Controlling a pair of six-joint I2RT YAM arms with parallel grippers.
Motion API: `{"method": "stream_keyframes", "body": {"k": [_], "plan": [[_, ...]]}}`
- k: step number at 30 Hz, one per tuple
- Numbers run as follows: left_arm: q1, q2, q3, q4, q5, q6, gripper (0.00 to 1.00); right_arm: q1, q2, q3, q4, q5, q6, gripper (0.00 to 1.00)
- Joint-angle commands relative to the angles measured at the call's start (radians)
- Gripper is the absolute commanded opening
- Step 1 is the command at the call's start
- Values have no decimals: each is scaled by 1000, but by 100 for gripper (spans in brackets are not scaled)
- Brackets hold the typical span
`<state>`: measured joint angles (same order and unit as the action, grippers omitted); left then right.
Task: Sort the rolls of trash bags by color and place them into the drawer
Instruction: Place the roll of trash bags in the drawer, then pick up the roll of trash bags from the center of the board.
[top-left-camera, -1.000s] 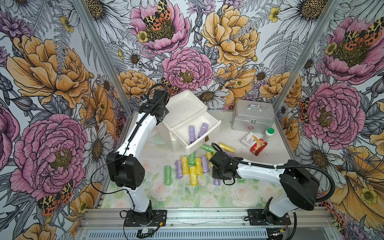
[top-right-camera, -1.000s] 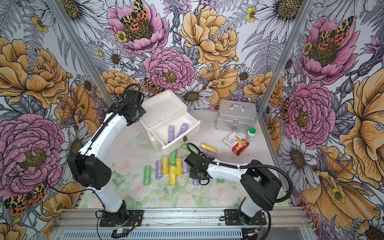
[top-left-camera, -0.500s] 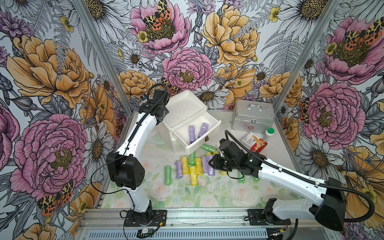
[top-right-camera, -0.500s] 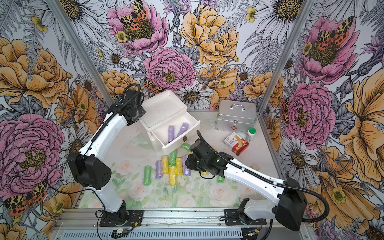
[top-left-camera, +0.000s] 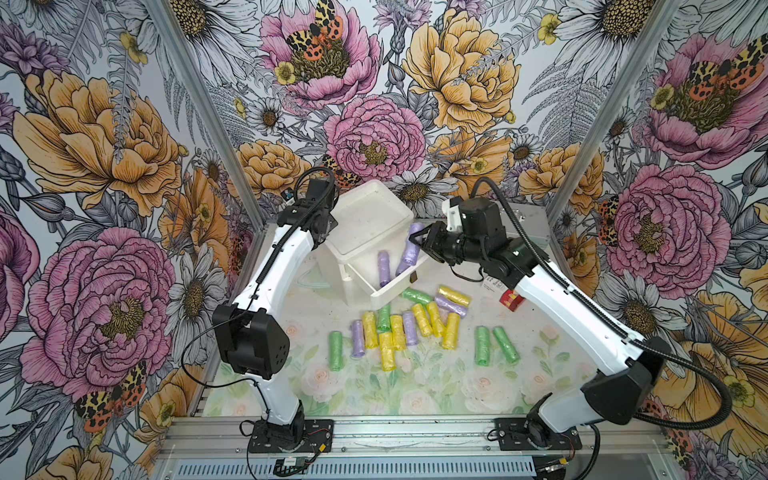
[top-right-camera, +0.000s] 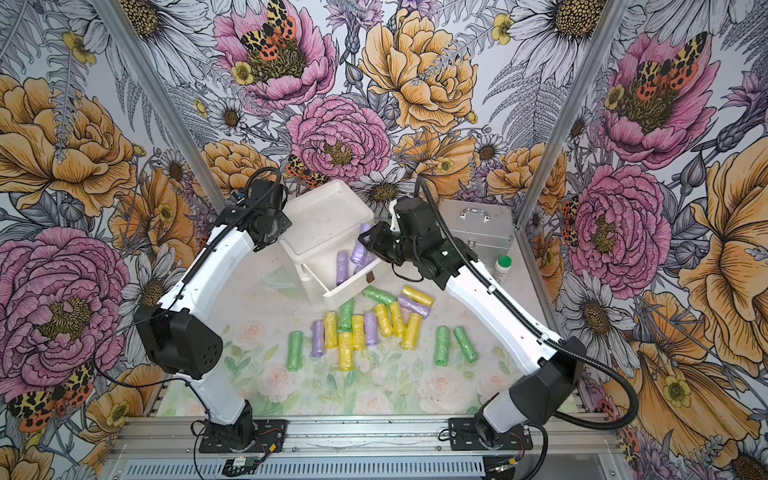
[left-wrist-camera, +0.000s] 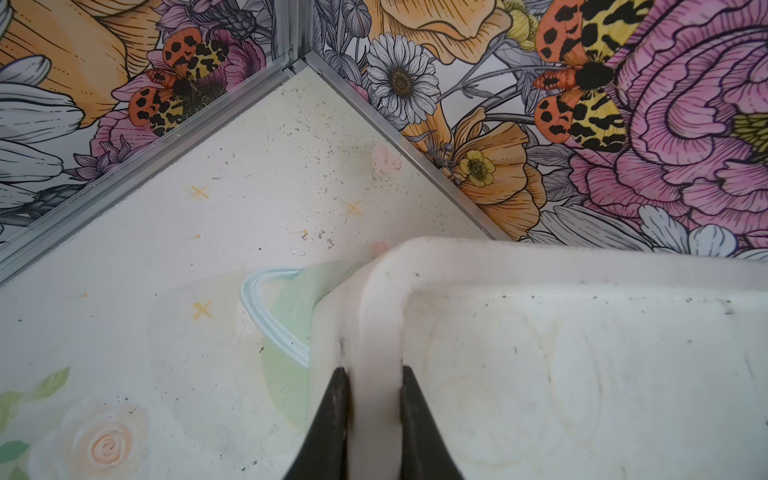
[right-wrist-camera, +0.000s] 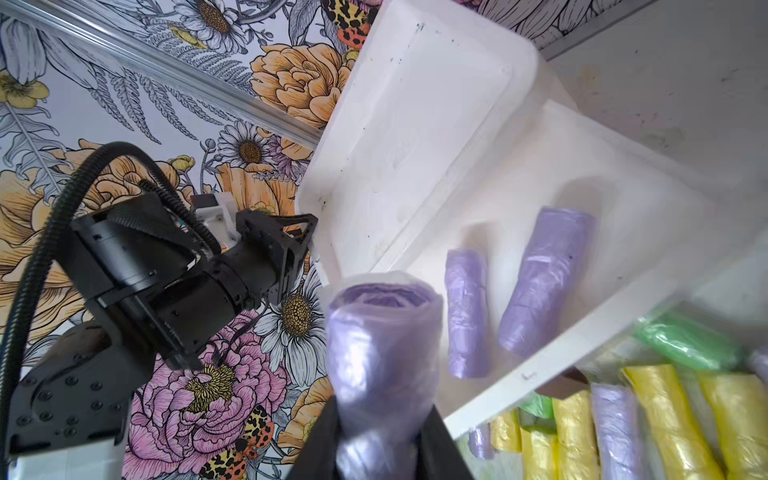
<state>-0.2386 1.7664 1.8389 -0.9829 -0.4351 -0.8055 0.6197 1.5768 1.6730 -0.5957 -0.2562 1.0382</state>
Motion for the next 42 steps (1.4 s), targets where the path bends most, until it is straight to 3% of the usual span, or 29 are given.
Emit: {"method": "stream_keyframes", "body": {"k": [1, 14, 15, 17, 18, 20, 26, 33, 42], "plan": [[-39, -13, -29, -59, 147, -73, 0, -15, 93, 69, -13, -15, 36, 30], [-36, -14, -36, -58, 151, -70, 0, -41, 219, 93, 5, 15, 65, 33], [-36, -13, -37, -59, 152, -70, 0, -43, 220, 90, 5, 15, 65, 39], [-36, -11, -36, -59, 153, -71, 0, -47, 218, 83, 3, 9, 63, 63], [-36, -10, -35, -59, 153, -70, 0, -53, 214, 78, 3, 5, 60, 70], [-36, -8, -33, -59, 153, -69, 0, -67, 198, 72, 3, -5, 38, 74], [-34, -7, -35, -59, 154, -64, 0, -168, 81, -10, -1, -92, -212, 74], [-27, -17, -44, -59, 152, -61, 0, -328, -60, -329, -53, -73, -598, 70], [-15, -28, -62, -59, 149, -61, 0, -298, 28, -501, -56, 93, -770, 67]]}}
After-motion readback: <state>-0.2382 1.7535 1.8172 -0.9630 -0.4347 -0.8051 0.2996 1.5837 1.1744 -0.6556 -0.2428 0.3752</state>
